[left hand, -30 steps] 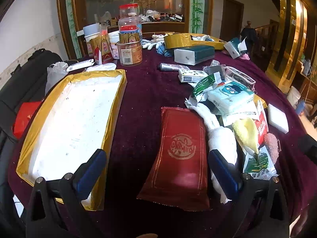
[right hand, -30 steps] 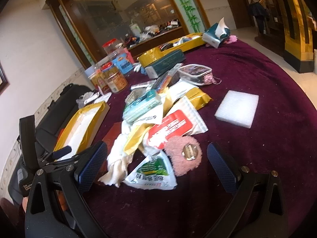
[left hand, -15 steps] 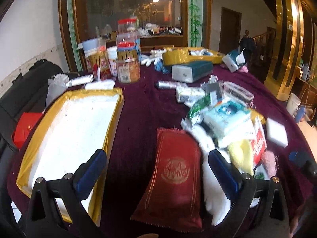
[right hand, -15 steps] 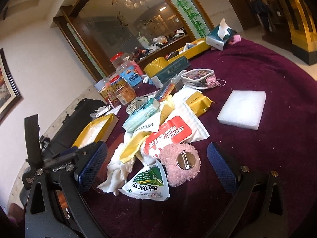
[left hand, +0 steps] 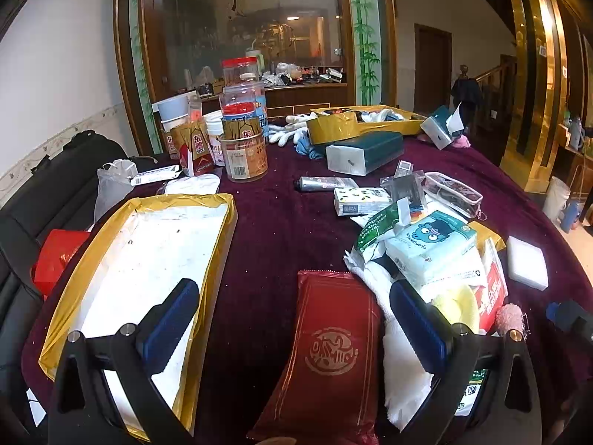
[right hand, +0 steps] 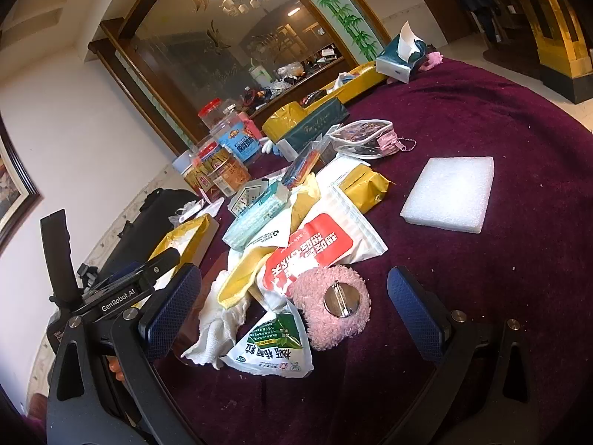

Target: Organize soft objects

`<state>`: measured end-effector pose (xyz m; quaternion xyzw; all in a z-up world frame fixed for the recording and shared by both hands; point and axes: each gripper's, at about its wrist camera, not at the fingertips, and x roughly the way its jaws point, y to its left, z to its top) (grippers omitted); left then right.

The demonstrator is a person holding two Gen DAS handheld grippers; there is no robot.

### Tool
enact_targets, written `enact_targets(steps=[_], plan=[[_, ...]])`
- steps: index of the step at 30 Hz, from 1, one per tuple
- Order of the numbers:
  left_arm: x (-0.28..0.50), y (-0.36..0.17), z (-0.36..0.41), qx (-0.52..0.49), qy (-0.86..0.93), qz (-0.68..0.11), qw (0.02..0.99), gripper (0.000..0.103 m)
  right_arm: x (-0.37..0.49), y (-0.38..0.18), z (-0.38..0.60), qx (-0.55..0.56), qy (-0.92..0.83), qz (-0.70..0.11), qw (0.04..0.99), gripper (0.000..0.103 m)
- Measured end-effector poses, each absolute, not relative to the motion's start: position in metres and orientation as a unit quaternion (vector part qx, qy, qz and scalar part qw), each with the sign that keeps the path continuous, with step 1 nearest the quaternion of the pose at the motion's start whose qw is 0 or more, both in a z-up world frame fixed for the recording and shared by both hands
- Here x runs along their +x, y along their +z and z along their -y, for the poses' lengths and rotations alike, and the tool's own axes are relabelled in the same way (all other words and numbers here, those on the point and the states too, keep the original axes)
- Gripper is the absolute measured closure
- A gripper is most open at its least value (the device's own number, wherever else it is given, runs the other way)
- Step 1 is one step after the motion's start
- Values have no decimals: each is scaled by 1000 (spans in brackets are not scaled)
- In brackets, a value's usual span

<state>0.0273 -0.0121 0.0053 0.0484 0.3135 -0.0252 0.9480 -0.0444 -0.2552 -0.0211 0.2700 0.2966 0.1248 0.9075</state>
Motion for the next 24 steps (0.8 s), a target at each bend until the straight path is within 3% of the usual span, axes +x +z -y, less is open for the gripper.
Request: enact_targets(steps=[24], plan=[[22, 0, 11, 51, -24, -338, 939, 0, -47, -20, 255, 270, 125, -294, 908, 1]])
